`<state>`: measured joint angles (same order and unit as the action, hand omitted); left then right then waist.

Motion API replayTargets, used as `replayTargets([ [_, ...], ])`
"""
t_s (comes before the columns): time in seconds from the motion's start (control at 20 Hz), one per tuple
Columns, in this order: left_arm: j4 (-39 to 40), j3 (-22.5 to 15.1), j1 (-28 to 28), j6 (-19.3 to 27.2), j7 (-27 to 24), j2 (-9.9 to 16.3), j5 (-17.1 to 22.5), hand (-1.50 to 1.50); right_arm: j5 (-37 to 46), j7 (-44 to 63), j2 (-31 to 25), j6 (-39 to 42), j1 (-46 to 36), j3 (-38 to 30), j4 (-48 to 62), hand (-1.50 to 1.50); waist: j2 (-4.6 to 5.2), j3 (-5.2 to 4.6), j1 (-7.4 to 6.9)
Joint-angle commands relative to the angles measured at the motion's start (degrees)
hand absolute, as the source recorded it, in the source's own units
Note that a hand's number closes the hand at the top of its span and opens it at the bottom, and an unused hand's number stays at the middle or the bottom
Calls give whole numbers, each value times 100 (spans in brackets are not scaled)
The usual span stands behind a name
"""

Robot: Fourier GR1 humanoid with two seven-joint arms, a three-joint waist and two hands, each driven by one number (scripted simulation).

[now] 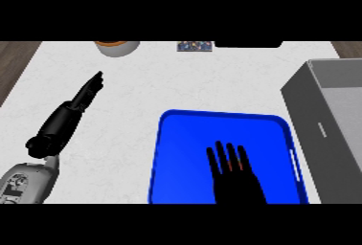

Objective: Pick the bell pepper from the tray and place it in the cardboard box

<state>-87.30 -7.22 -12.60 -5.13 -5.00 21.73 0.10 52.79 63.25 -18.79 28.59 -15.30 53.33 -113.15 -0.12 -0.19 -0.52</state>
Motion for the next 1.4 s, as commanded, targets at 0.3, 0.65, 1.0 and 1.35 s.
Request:
replayTargets([
  [0.3,-246,128,-35,-56,241,-9,-1,0,993,1121,1293,1134,-36,62,621,-150,-10,13,51],
  [0.65,-349,116,1,8,346,-117,-160,0,1599,584,1312,974,282,-345,1193,-150,-10,18,54],
  [1.0,81,377,207,-257,-157,-188,-146,0,1928,-238,1277,852,564,-810,1313,-150,7,18,56],
  [1.35,228,463,-240,-303,45,-396,-418,0,2251,-885,1463,449,547,-1215,2155,-150,16,19,60],
])
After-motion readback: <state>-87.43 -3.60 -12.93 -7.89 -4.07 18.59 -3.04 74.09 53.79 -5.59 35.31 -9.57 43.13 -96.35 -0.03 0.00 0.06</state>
